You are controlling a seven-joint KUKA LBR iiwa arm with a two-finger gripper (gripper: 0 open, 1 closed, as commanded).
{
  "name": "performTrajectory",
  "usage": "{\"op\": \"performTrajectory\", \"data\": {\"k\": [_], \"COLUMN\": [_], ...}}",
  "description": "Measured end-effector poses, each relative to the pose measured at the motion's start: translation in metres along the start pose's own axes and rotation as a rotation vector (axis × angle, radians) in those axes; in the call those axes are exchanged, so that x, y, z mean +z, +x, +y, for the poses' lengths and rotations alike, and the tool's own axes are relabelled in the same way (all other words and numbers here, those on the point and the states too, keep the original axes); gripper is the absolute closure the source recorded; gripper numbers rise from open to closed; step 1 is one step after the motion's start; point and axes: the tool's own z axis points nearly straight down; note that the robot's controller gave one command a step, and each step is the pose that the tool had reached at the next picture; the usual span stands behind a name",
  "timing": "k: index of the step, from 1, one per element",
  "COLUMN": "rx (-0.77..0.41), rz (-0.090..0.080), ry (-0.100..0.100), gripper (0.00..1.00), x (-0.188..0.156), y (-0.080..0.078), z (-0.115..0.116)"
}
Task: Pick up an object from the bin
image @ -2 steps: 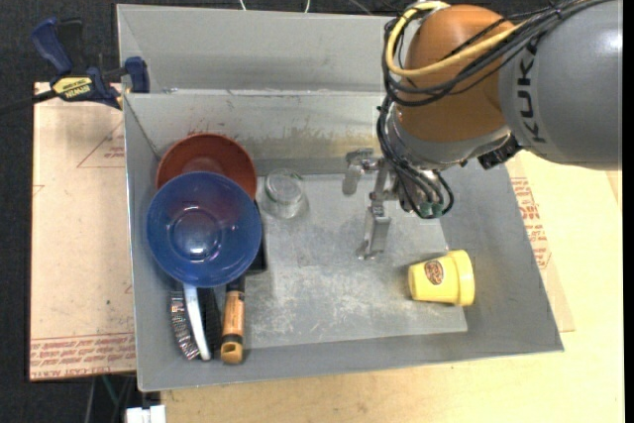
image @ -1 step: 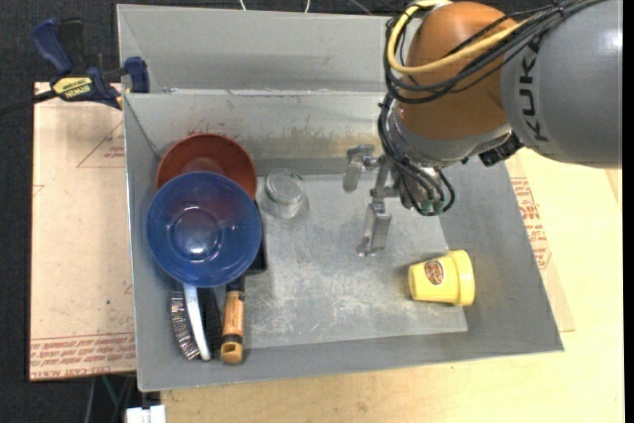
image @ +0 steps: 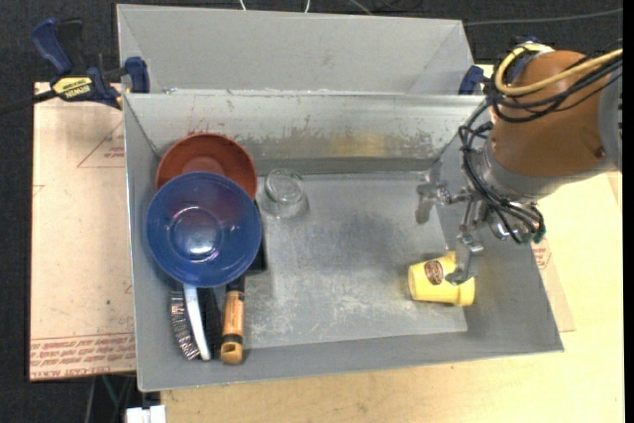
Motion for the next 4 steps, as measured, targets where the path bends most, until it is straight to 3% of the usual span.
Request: {"op": "performTrajectory", "data": {"k": [1, 2, 3, 4], "rx": [0.143, -0.166, 0.108, -0.091], "rz": [-0.005, 0.0, -0.01, -0.006], "ry": [-0.002, 0.0, -0.004, 0.0], "gripper": [0.0, 0.0, 0.0, 1.0], "x": [0.012, 0.027, 0.096, 0.096], "y": [0.004, 0.046, 0.054, 0.04], "z": [0.018, -0.021, -0.019, -0.013]}}
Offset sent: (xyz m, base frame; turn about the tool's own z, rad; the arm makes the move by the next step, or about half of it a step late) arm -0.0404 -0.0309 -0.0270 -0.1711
